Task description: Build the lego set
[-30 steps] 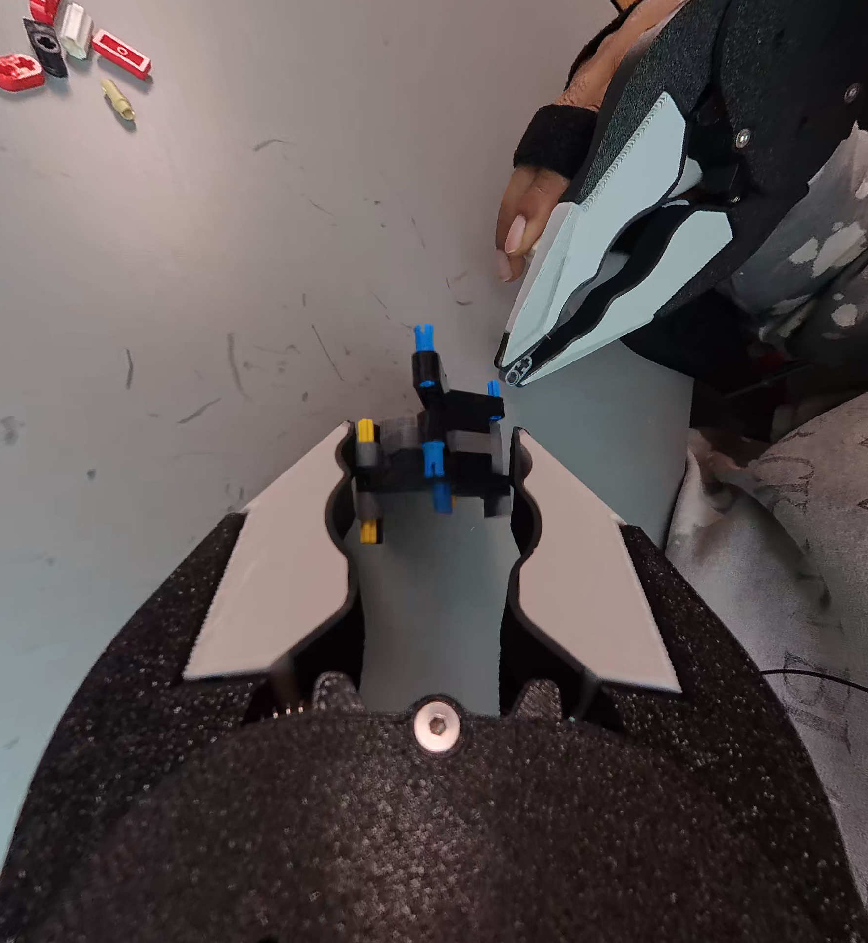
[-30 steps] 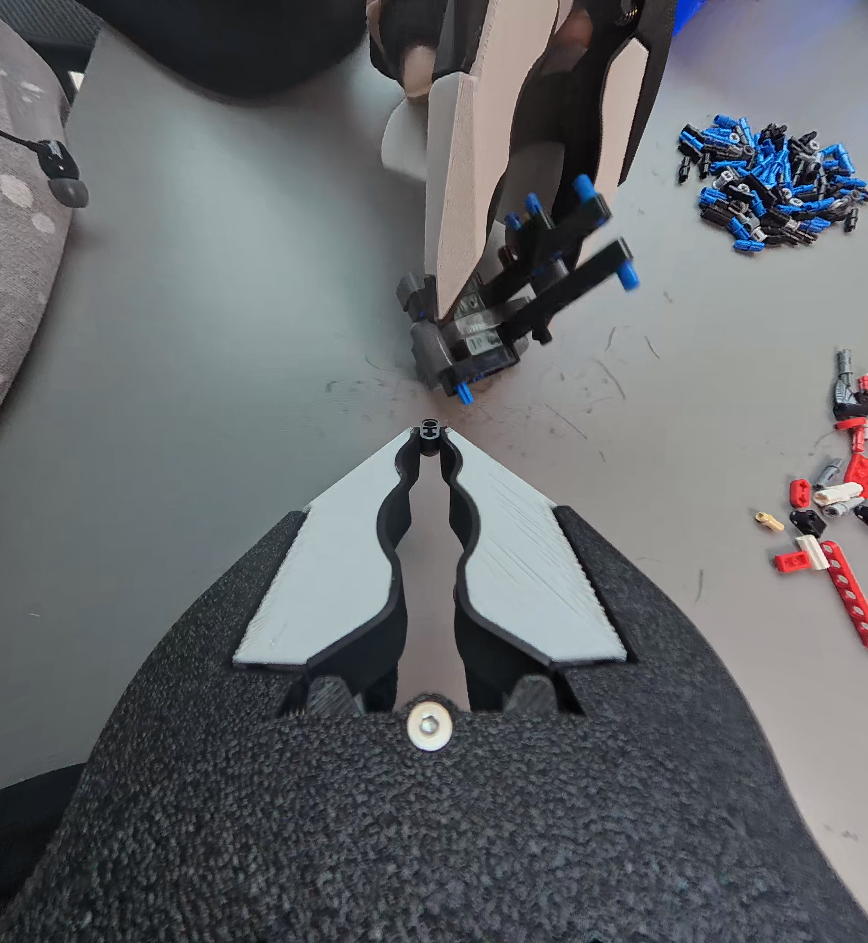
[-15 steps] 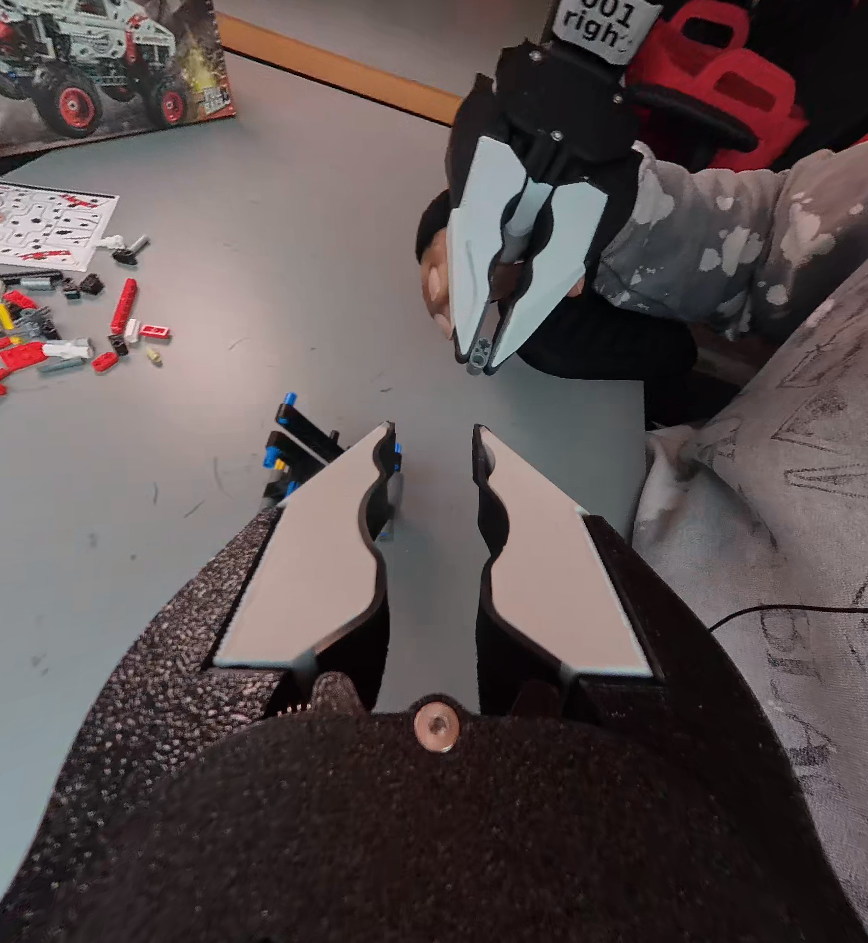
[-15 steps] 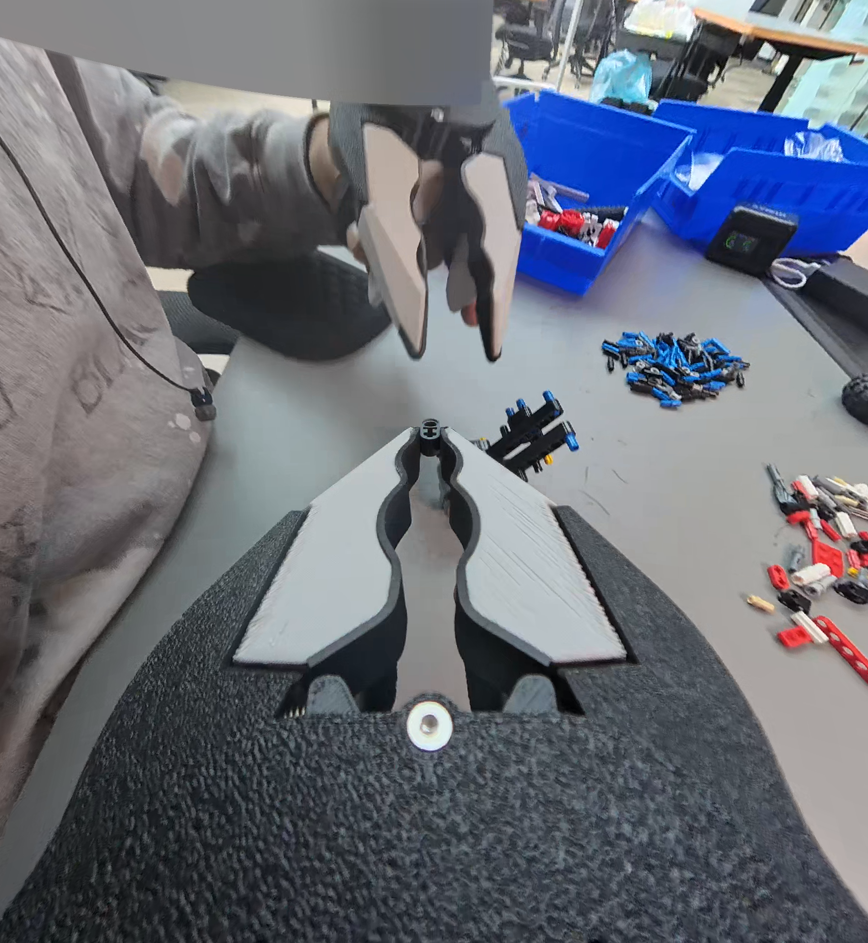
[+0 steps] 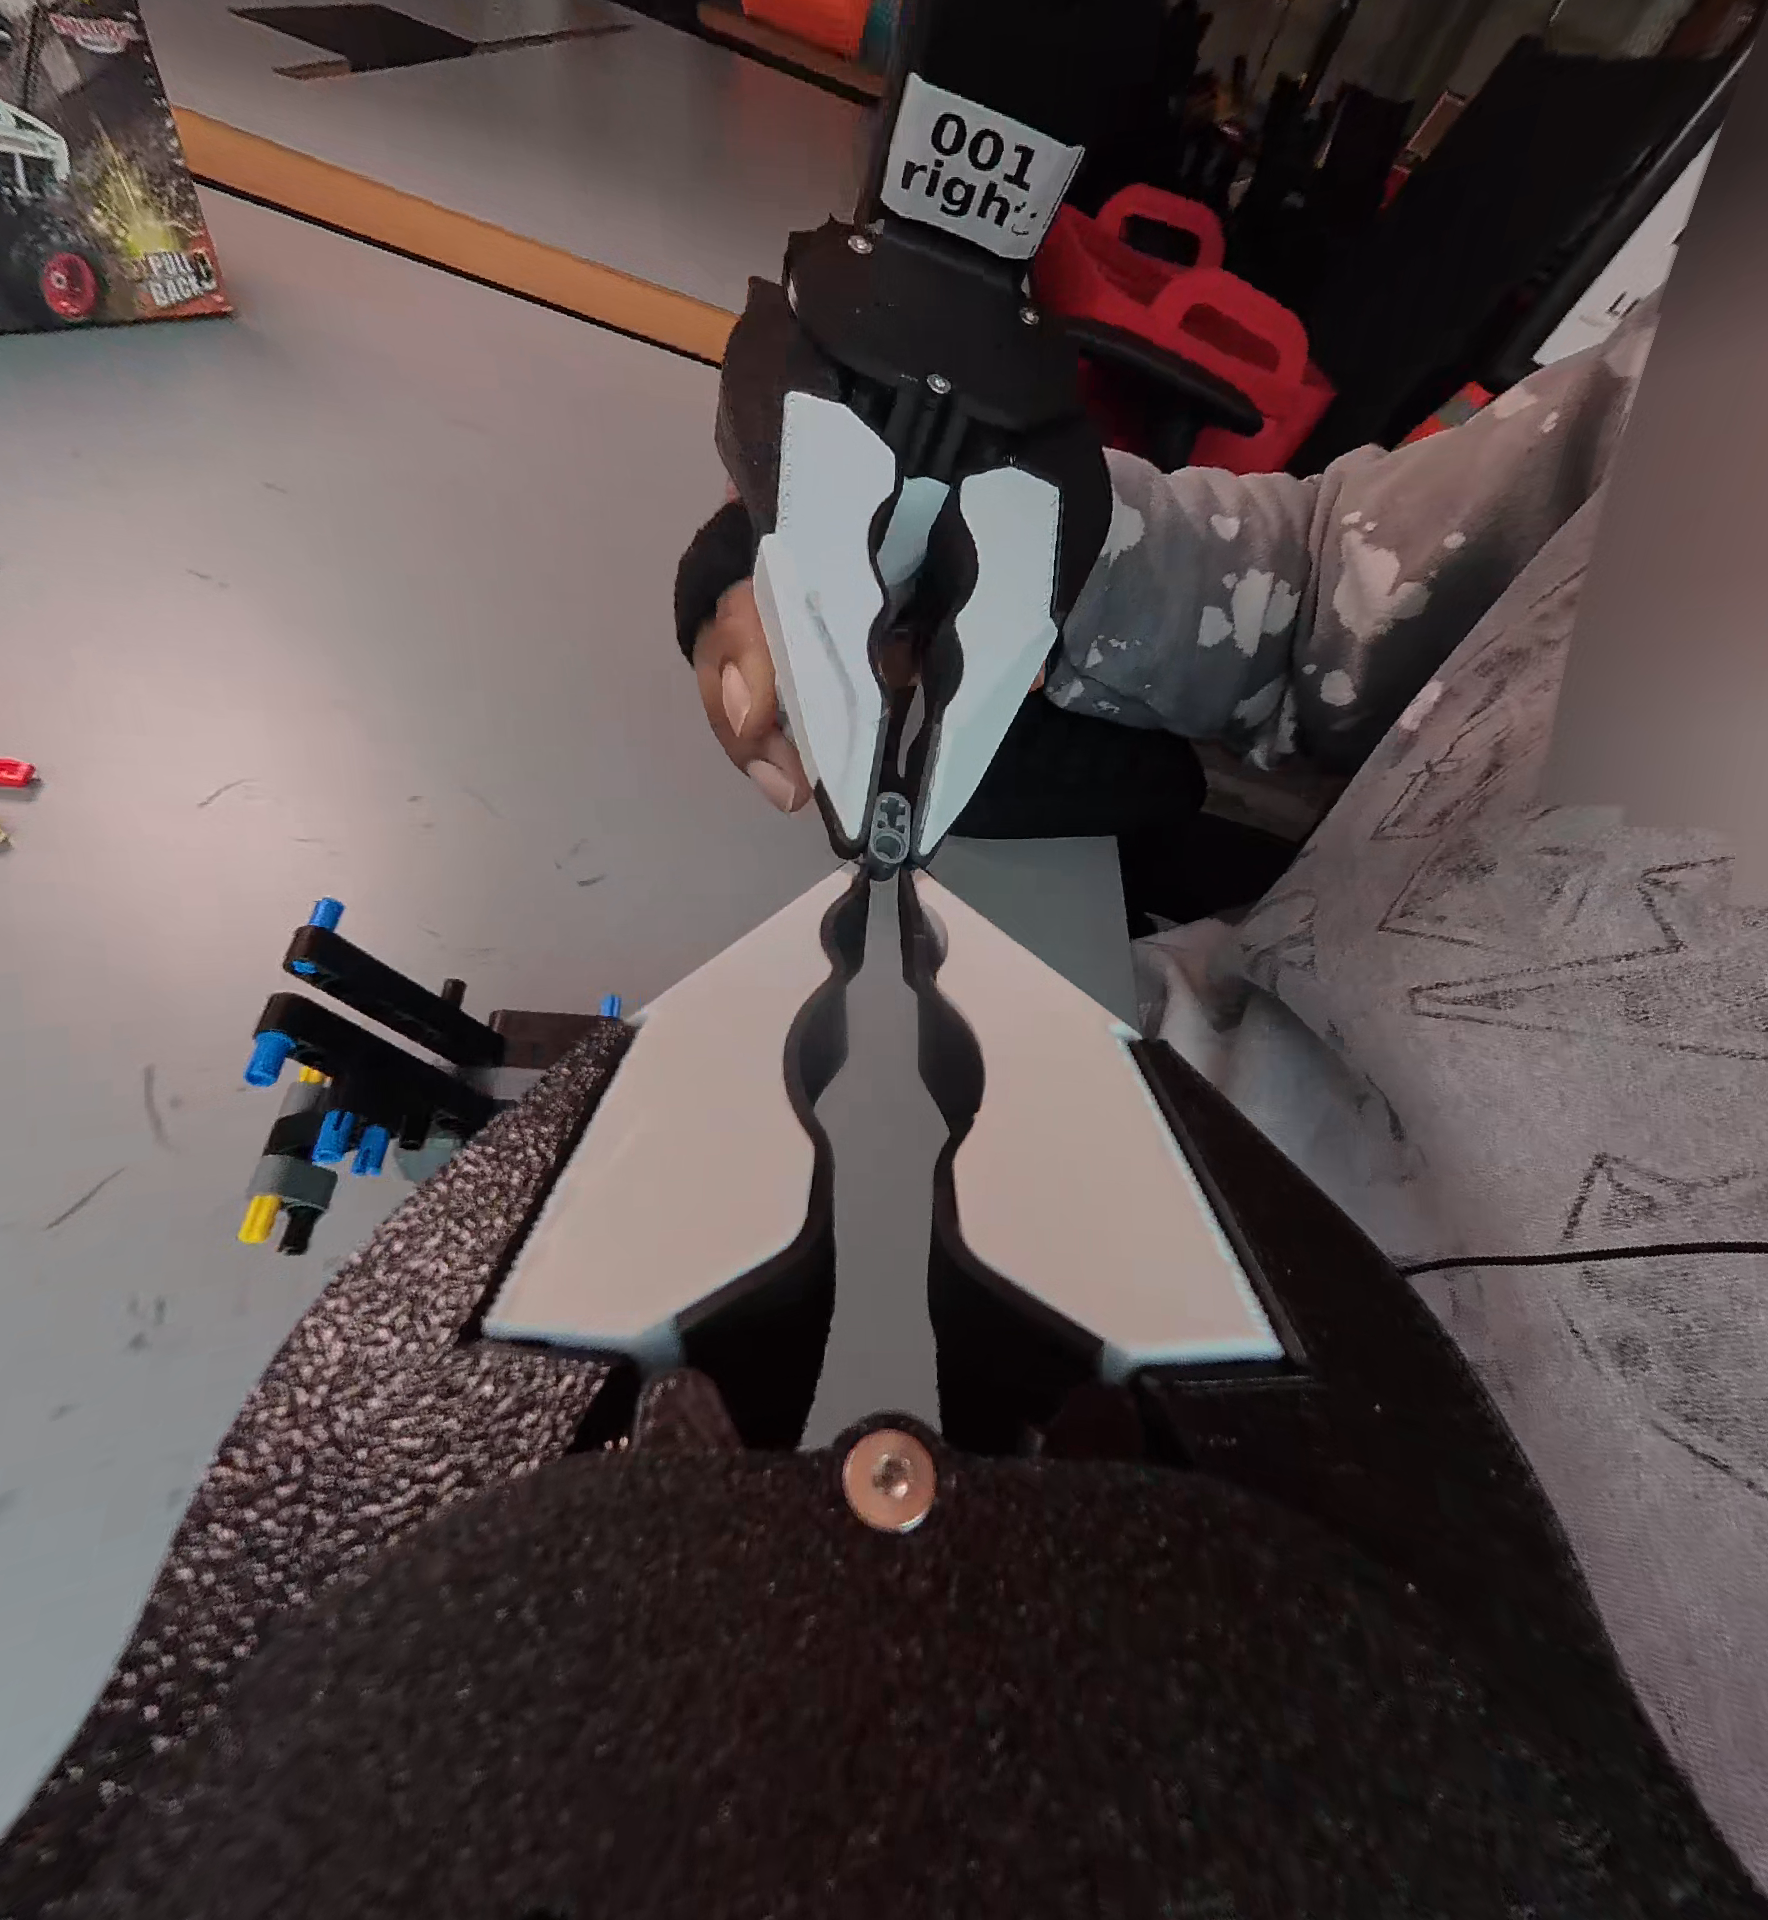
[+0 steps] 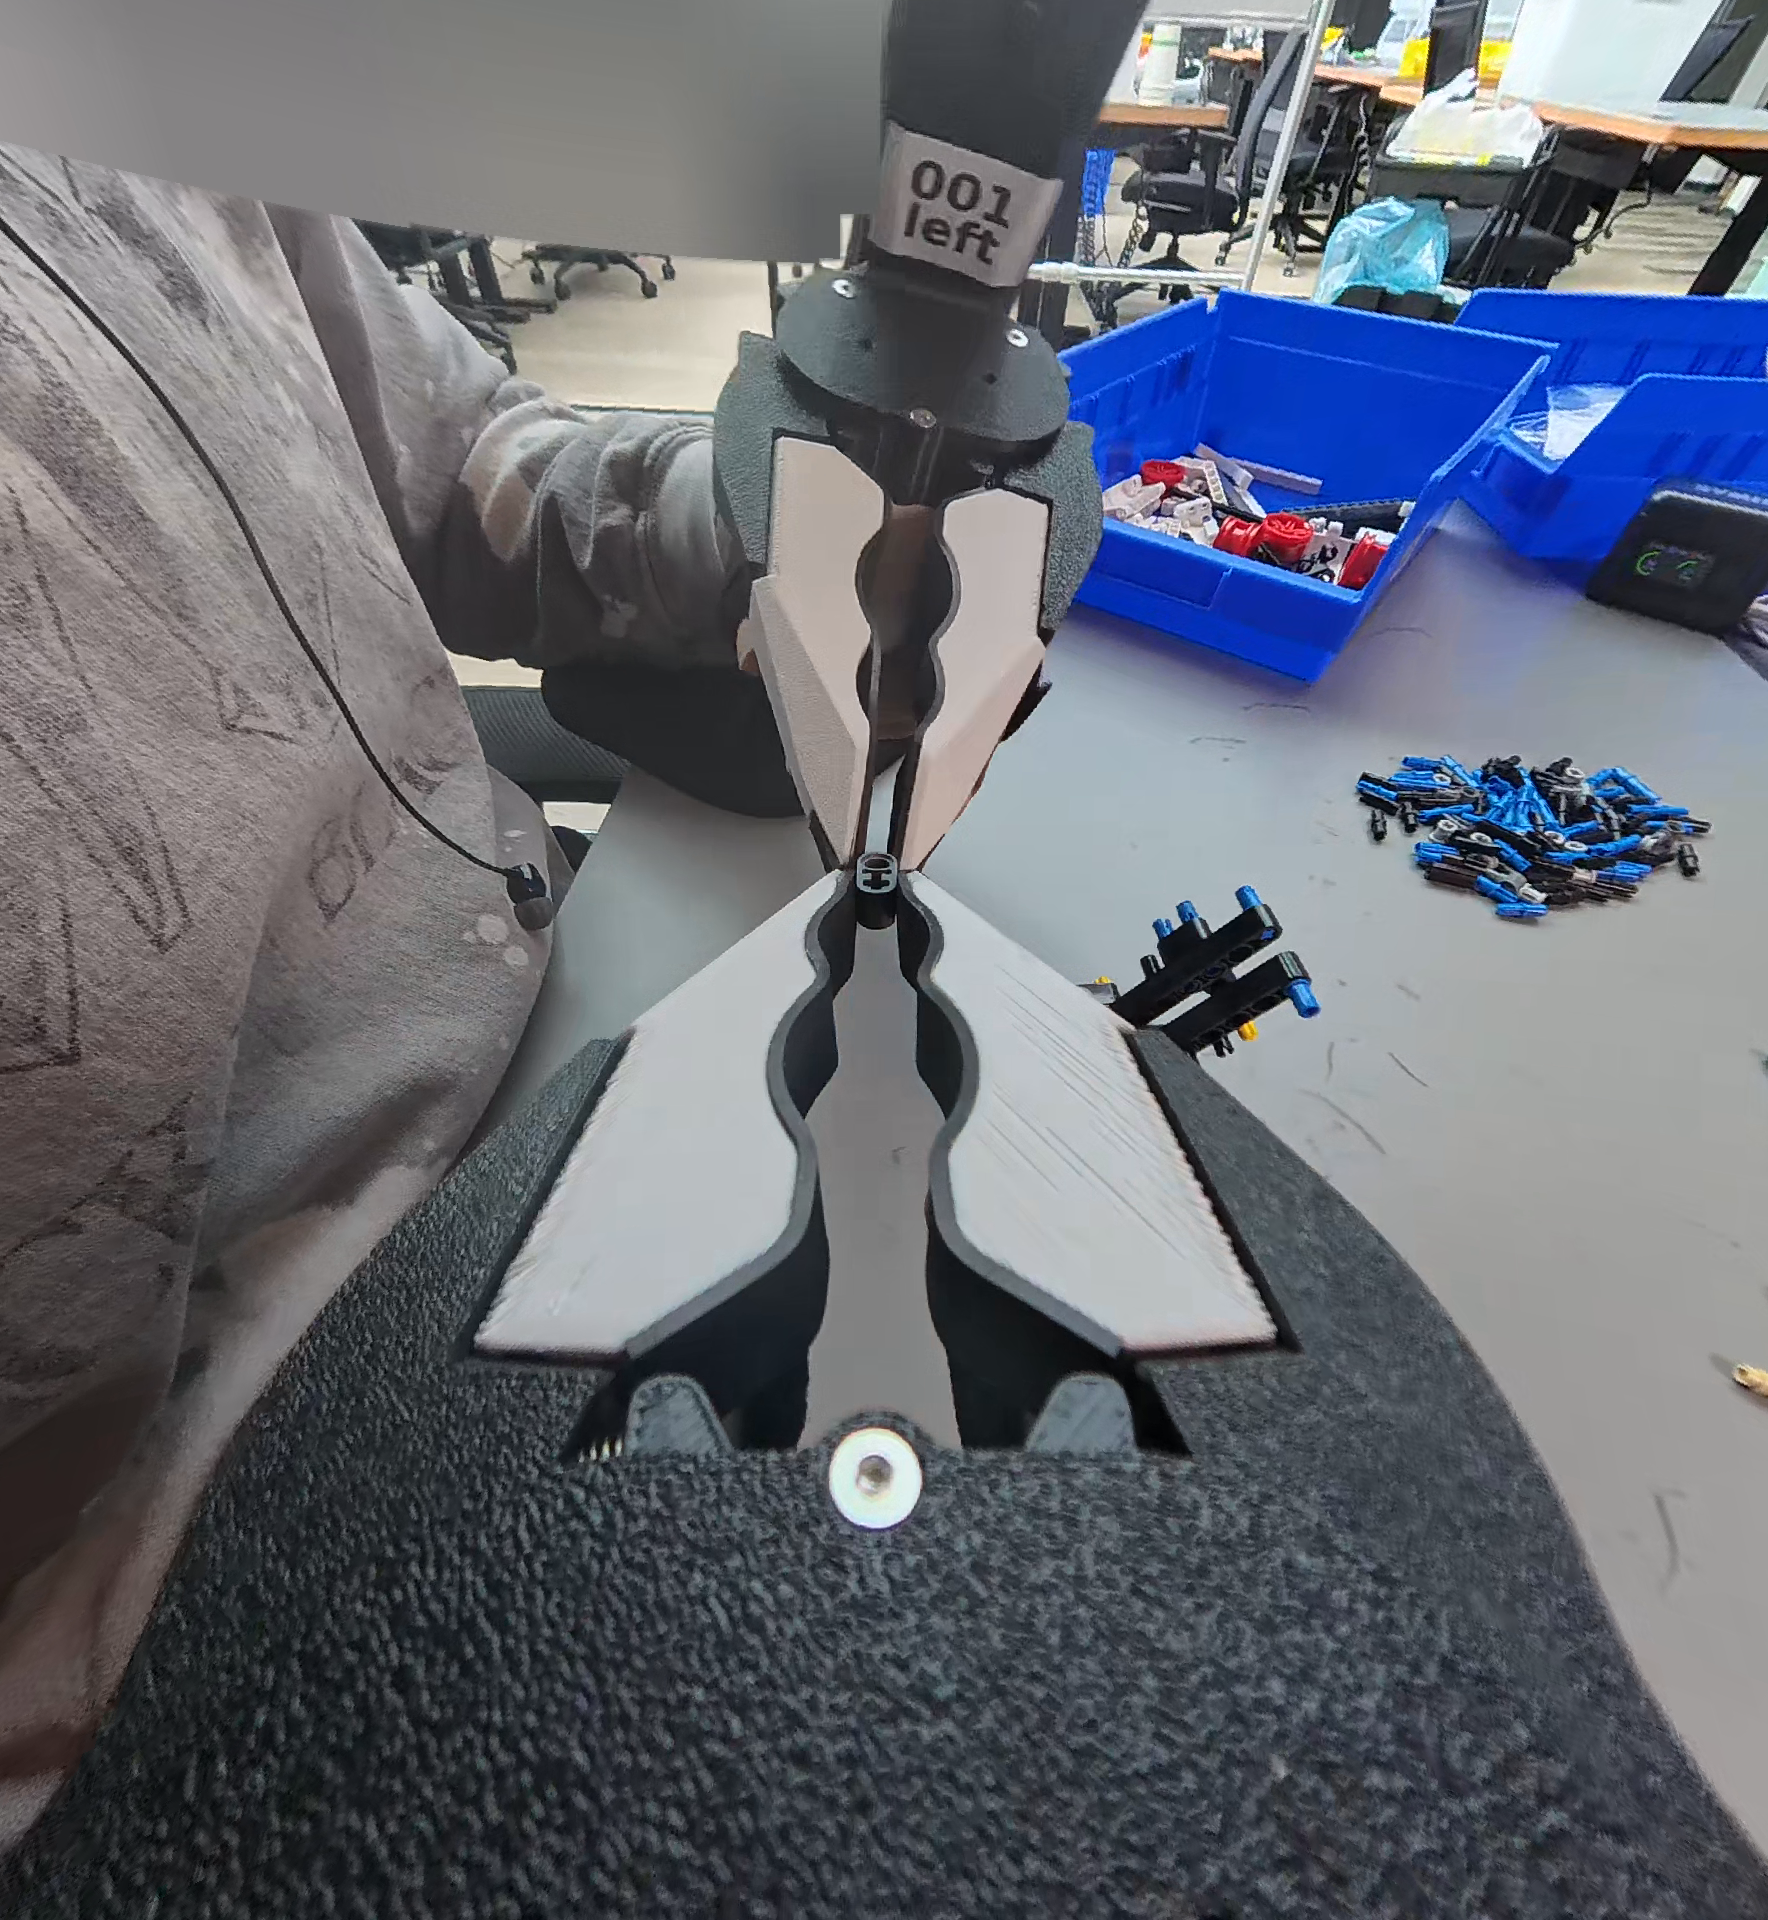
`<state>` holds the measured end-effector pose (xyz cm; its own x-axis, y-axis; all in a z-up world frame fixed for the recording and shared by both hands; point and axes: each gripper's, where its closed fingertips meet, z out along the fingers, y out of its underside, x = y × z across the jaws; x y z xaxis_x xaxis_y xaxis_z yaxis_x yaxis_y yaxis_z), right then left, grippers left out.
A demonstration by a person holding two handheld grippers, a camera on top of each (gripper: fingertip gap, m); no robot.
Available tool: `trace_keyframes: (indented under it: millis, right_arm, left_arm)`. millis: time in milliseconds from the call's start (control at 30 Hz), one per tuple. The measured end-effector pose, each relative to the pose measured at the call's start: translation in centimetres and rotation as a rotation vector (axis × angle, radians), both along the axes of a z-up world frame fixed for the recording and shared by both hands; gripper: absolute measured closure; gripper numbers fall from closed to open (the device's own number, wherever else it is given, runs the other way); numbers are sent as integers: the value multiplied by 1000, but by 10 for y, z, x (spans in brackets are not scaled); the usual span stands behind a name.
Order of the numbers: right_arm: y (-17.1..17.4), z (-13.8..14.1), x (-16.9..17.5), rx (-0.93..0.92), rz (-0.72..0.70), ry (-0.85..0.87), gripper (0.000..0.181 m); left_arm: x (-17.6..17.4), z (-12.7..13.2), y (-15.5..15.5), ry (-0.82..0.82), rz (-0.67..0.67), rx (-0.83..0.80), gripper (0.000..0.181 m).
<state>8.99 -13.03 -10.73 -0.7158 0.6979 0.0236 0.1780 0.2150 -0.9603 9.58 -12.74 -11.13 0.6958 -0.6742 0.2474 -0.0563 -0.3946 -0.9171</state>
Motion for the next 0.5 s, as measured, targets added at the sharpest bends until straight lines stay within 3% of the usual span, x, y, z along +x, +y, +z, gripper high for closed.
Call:
trace_keyframes:
  millis: [233, 500]
  right_arm:
    - [-4, 5, 0, 133, 3, 126, 174]
    - [-7, 15, -5, 203, -15, 204, 174]
  left_arm:
    - [-2, 10, -3, -469, -97, -230, 158]
    - [0, 23, -3, -770, -192, -320, 174]
